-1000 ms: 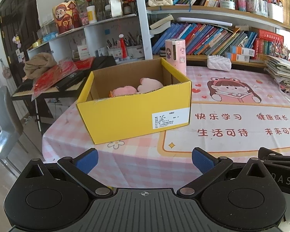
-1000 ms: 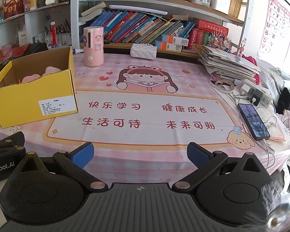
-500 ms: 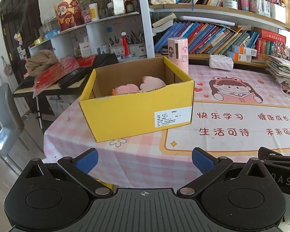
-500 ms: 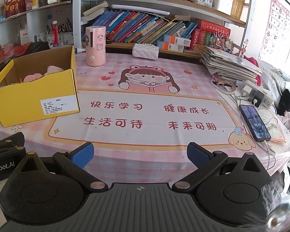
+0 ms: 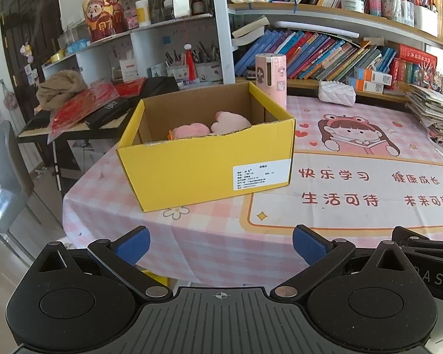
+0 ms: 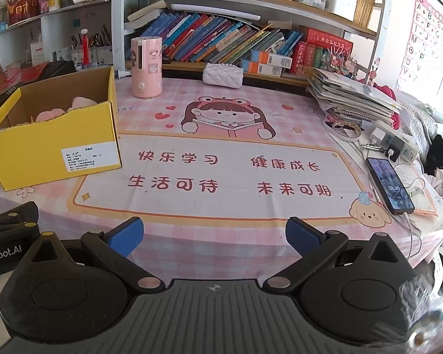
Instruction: Organize objects
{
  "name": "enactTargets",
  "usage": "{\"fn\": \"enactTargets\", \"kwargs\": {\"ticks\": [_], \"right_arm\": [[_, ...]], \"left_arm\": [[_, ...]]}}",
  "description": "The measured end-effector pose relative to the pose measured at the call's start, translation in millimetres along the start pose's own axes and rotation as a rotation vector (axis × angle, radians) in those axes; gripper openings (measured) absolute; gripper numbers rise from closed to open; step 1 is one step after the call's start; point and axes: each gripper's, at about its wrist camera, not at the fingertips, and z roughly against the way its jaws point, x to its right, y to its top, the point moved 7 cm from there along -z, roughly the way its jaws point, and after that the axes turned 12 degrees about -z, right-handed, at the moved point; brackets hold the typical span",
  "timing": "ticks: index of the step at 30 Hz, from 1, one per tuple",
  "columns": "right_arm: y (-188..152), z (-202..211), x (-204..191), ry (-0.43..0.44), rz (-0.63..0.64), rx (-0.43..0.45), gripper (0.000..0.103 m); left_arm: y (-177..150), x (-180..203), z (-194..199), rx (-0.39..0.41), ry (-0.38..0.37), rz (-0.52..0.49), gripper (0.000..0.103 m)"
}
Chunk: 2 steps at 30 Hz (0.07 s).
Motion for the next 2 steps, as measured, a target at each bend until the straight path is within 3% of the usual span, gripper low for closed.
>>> {"fn": "enactTargets", "kwargs": {"ticks": [2], "right_arm": [[0.3,-1.0,0.8,0.0,0.0,-0.001,0.103]], "left_arm": [[0.9,0.0,-2.0,-0.005,-0.007,0.007,0.103]]}}
